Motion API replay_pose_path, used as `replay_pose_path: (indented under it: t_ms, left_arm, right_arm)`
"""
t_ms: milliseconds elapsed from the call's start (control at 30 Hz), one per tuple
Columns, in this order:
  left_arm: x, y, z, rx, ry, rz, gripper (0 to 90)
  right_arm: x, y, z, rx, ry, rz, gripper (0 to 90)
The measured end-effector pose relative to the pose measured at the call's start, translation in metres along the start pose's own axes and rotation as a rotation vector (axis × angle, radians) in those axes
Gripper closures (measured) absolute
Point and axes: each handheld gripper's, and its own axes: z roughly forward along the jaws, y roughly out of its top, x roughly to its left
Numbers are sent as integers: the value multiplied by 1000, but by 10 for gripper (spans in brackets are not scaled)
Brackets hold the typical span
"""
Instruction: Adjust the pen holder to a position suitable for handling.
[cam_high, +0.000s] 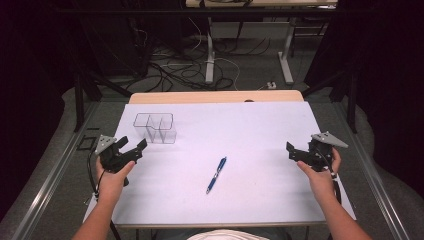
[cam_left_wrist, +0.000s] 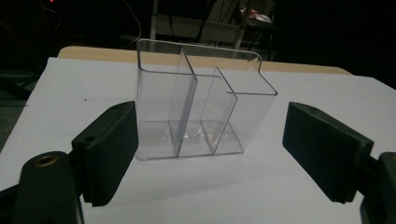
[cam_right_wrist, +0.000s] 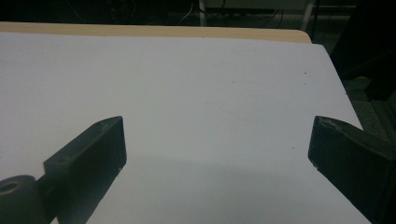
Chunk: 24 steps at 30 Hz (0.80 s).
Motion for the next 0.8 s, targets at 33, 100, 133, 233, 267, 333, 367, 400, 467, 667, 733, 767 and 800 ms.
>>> replay_pose_path:
  t_ms: [33, 100, 133, 233, 267, 333, 367, 400, 467, 667, 733, 767, 800]
  left_arm:
    - [2, 1, 0, 1, 11, 4, 259]
    - [5, 3, 0, 11, 27, -2, 277]
    - [7, 5, 0, 16, 40, -5, 287]
    - [11, 12, 1, 14, 47, -32, 336]
    - [13, 14, 2, 8, 54, -31, 343]
    - [16, 19, 2, 11, 59, -35, 356]
    - [18, 22, 3, 19, 68, -31, 365]
    - [18, 22, 3, 19, 68, -31, 375]
    - [21, 33, 5, 63, 75, -36, 419]
    - [22, 48, 15, 67, 83, -23, 621]
    - [22, 50, 17, 68, 84, -24, 683]
    - [23, 54, 21, 81, 88, -24, 705]
    - [23, 54, 21, 81, 88, -24, 735]
  right_arm:
    - [1, 0, 0, 4, 0, 5, 45]
    - [1, 0, 1, 5, 1, 5, 45]
    - [1, 0, 2, -3, -7, 0, 45]
    - [1, 0, 1, 13, -12, 11, 46]
    - [0, -1, 2, 8, -9, 11, 46]
    - [-1, -1, 3, 13, -11, 26, 48]
    - [-1, 0, 3, 19, -11, 30, 49]
    - [-1, 0, 4, 20, -7, 33, 53]
    - [-1, 0, 5, 23, -7, 22, 59]
    - [3, 0, 6, 28, -2, 14, 64]
    - [4, 0, 6, 29, 1, 19, 66]
    - [4, 0, 7, 30, 0, 19, 66]
    - [4, 0, 7, 31, -1, 16, 66]
